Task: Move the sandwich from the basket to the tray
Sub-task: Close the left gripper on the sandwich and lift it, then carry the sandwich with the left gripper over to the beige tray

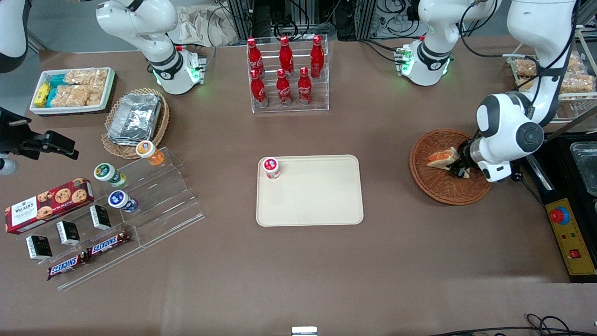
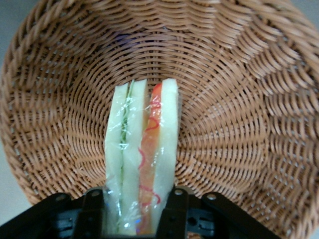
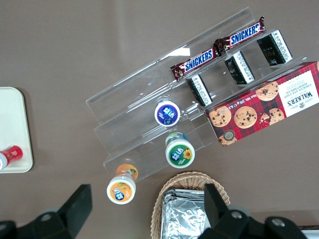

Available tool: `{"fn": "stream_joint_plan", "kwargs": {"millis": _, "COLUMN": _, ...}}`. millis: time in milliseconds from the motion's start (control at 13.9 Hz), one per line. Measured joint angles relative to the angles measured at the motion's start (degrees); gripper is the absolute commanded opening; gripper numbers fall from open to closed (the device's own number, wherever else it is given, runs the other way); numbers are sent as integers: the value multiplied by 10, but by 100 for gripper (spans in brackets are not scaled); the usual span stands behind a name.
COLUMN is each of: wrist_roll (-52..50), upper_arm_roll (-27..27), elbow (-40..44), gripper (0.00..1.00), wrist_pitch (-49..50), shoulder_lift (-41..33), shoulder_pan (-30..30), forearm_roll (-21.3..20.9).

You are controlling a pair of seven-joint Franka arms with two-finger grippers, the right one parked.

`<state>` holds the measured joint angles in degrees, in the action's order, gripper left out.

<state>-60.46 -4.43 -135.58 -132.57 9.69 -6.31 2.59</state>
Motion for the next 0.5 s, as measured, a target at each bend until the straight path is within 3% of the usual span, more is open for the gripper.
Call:
{"fn": "stream_joint_plan", "kwargs": {"millis": 287, "wrist_roll": 49, "upper_arm_roll": -1, "elbow": 31, "gripper": 32, "wrist_pitch": 84, "shoulder_lift": -45, "shoulder_pan": 1, "forearm_roll": -2}}
{"fn": "stream_joint_plan", "kwargs": {"millis": 503, "wrist_roll": 78, "upper_arm_roll": -11, "elbow": 98, "gripper": 32, "wrist_pitch": 185, "shoulder_lift": -68, "shoulder_pan": 1, "forearm_roll": -2}}
